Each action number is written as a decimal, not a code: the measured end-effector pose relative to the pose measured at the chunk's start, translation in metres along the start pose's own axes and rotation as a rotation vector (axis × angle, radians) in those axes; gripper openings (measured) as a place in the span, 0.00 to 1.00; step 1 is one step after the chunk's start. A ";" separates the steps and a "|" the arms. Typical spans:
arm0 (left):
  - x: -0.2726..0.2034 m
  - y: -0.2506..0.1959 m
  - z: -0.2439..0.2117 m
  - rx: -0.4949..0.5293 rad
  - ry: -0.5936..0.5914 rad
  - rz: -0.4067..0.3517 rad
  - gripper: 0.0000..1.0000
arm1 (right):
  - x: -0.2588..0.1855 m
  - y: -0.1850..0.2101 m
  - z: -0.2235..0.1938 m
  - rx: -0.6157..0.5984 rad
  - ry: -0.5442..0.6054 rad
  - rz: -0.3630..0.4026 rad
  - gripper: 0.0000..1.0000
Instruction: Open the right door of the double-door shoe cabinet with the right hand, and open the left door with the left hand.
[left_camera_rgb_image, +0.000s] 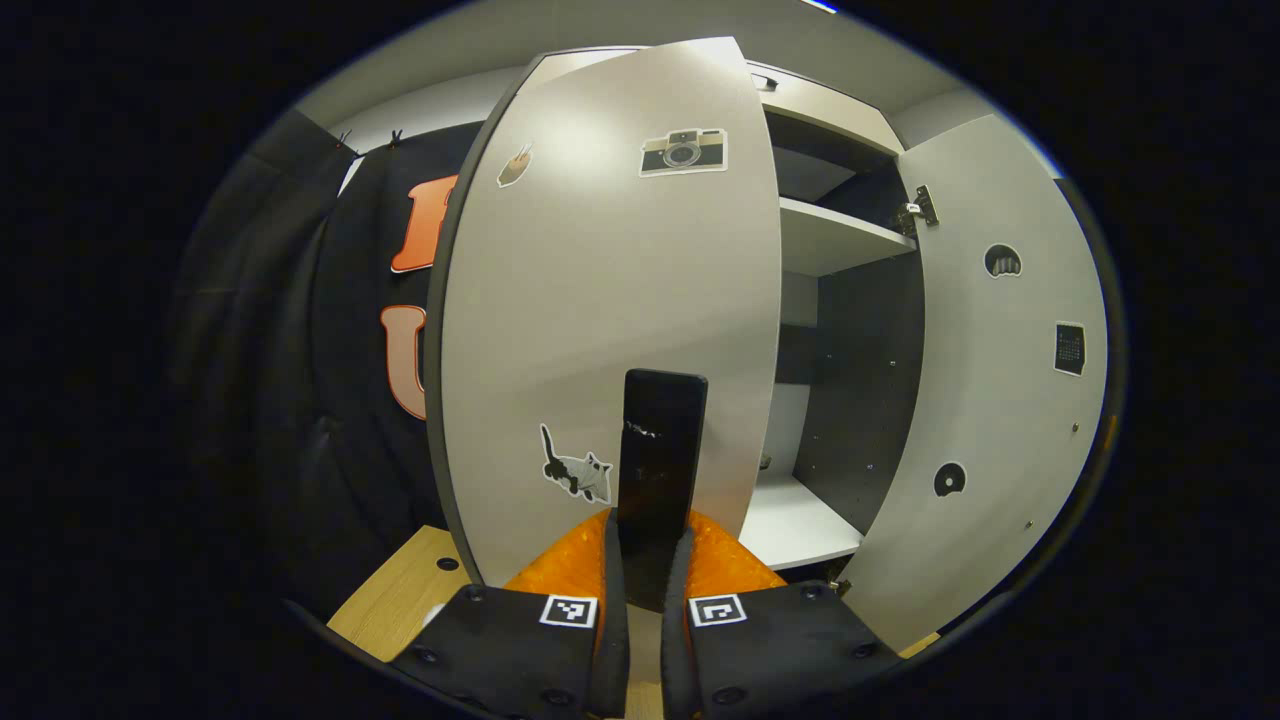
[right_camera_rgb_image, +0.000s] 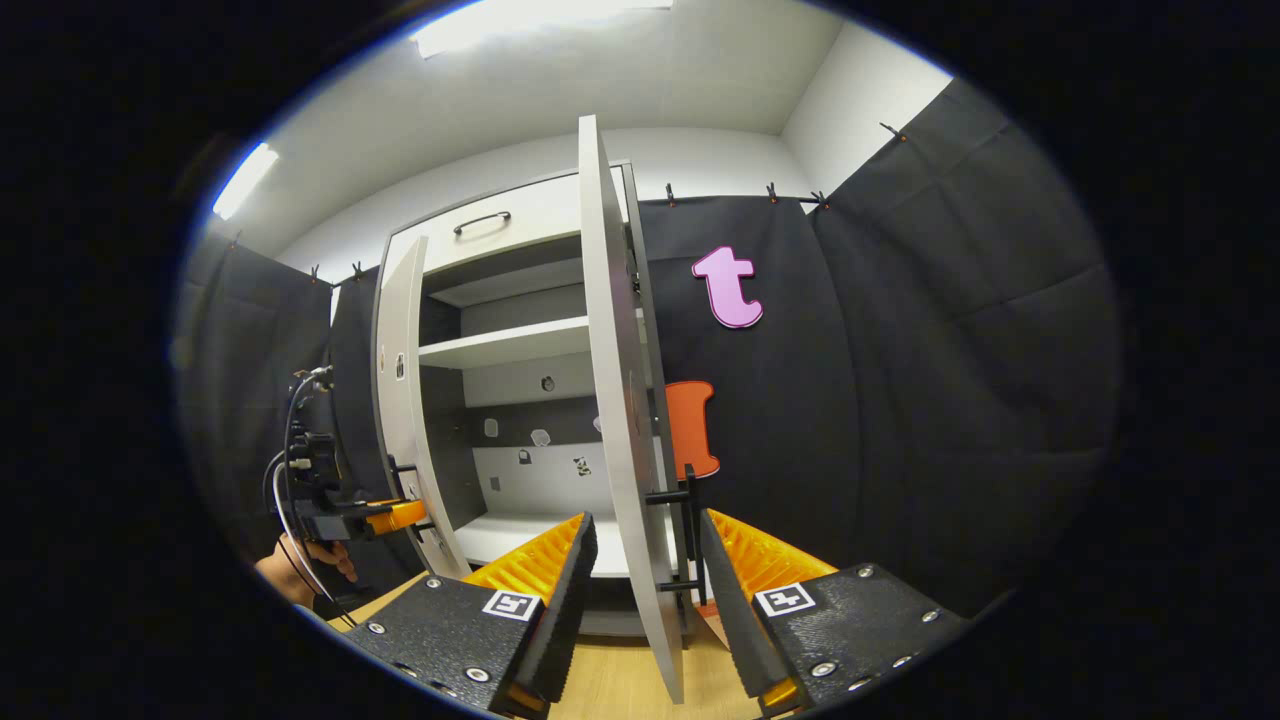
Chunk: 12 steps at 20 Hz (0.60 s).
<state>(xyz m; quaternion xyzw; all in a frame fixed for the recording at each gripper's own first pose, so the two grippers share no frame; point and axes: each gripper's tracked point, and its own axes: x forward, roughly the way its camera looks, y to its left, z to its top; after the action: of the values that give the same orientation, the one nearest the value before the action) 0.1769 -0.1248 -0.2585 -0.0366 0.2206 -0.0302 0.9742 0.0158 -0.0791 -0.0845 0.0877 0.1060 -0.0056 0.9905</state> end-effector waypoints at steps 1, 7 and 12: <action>-0.002 0.002 0.000 -0.004 0.000 0.000 0.20 | 0.000 0.003 0.002 0.000 -0.007 0.006 0.64; -0.019 0.015 0.001 -0.019 0.000 0.007 0.19 | 0.006 0.010 -0.001 -0.014 -0.025 0.009 0.64; -0.030 0.041 0.004 0.003 -0.025 0.056 0.18 | 0.025 0.034 0.006 -0.016 -0.046 0.028 0.64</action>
<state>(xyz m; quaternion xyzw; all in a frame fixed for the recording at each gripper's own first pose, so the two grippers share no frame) 0.1532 -0.0819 -0.2450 -0.0292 0.2095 -0.0029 0.9774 0.0426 -0.0465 -0.0780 0.0810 0.0821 0.0074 0.9933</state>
